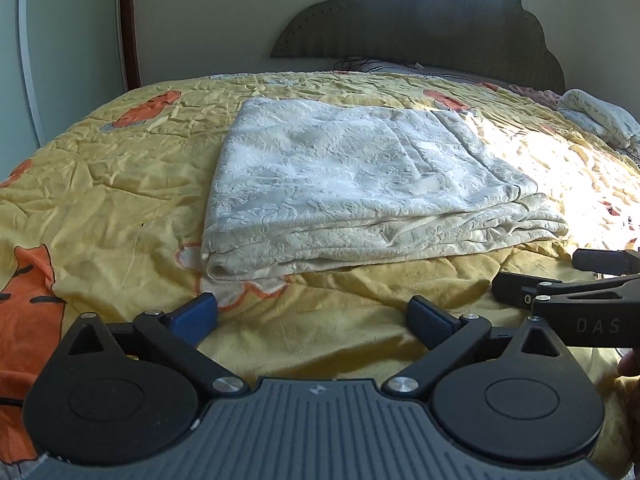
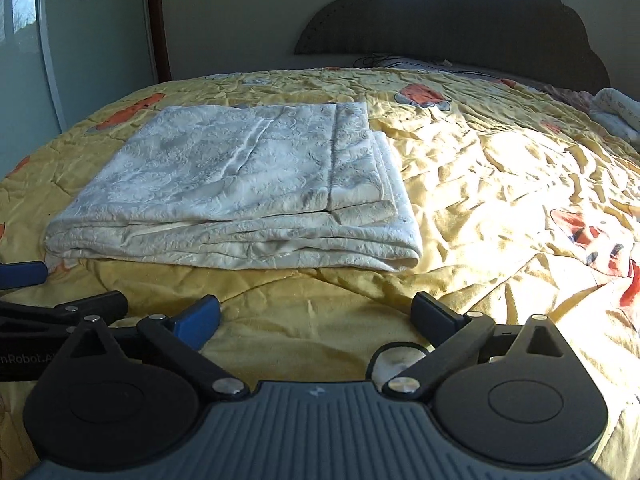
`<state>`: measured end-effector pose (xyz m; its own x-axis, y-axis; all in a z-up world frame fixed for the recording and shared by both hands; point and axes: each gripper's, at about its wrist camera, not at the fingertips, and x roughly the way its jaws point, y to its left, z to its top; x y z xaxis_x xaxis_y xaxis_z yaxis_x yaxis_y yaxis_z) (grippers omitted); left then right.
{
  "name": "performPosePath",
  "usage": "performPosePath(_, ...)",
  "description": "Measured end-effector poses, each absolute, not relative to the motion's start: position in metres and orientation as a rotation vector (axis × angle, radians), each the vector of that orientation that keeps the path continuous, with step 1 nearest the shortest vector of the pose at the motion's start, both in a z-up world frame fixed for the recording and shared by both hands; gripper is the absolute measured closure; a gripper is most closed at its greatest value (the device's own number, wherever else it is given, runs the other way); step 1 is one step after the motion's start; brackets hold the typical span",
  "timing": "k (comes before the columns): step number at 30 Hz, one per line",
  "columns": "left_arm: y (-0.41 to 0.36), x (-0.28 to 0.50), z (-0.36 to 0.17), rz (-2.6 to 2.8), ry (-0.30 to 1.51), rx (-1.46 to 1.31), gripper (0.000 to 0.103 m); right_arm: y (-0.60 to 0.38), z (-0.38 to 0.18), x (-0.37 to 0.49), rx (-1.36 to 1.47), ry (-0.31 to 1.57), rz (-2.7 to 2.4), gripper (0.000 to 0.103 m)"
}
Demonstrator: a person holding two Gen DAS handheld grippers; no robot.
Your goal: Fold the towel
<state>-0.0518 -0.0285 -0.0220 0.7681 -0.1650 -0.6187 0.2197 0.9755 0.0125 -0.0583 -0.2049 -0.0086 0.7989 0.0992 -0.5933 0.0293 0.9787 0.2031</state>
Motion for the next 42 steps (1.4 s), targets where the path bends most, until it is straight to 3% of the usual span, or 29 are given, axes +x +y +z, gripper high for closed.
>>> performPosePath(42, -0.0255, -0.0504, -0.0222, -0.184, 0.655, 0.069, 0.000, -0.2102, -0.0144, -0.0575, 0.192, 0.626, 0.026, 0.000)
